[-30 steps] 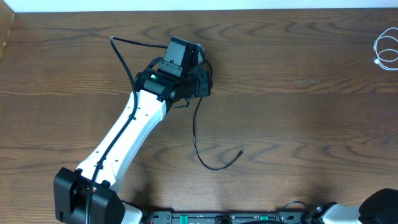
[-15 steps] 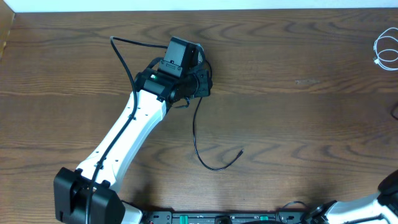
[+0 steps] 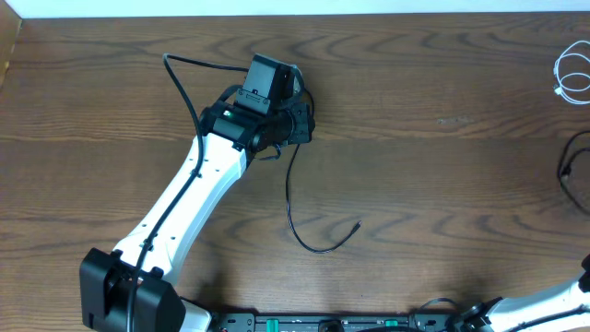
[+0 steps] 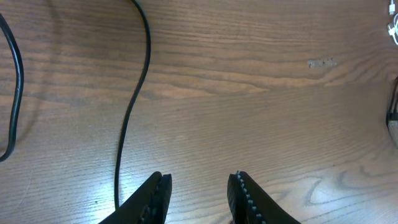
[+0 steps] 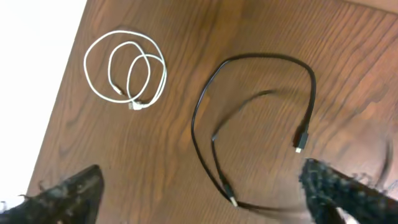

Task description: Untangle cables

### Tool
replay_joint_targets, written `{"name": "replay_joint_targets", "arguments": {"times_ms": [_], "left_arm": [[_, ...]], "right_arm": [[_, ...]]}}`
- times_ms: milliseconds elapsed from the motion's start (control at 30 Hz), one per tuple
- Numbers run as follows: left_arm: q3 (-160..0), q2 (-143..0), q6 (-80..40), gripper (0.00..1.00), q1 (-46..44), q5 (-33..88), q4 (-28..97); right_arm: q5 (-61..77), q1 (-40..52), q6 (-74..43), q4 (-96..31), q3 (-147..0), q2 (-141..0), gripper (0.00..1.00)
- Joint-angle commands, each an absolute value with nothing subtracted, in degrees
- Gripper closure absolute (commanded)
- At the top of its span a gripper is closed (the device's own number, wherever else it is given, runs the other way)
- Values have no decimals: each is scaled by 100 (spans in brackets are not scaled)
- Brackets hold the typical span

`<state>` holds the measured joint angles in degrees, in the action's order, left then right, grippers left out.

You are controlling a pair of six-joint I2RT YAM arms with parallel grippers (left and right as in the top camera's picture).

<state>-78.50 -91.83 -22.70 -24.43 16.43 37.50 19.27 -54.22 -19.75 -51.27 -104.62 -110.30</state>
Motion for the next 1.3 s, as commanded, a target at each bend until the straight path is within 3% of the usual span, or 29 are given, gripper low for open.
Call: {"name": "replay_joint_targets", "arguments": {"times_ms": [0,167,300,567,667,900,1100,1267], "left_arm": [[-7909,-9183,-2276,65,-2427,1625,3769],[-7909,-9183,-2198,65,-2427,1627,3769],[-7929,-9172,-1466,65,-2408,1516,3730],[-7975,-8418,-1459,64,-1754,1385,4010],[-7975,-8014,-1455,59,-1234,1382,4342],[-7975,-7594,-1129,59,-139,1389,5162],[-7972,-7778,-742,54,104,1393,5437],[-7968,-8263,-298,48,89,1684,5369]], "right_arm": [[2539,-5524,-2121,-5148,-10492,-11006,1],[2943,-5419,-1850,-5146,-10492,-11006,1],[3972,-5015,-1619,-5190,-10492,-11006,1],[4086,-3065,-770,-5389,-10492,-11006,1],[3920,-2261,-655,-5308,-10492,-11006,1],[3133,-517,-733,-4971,-10492,-11019,1],[2574,923,-1310,-4770,-10492,-11415,1],[2053,1581,-1750,-4709,-10492,-11819,1]]}}
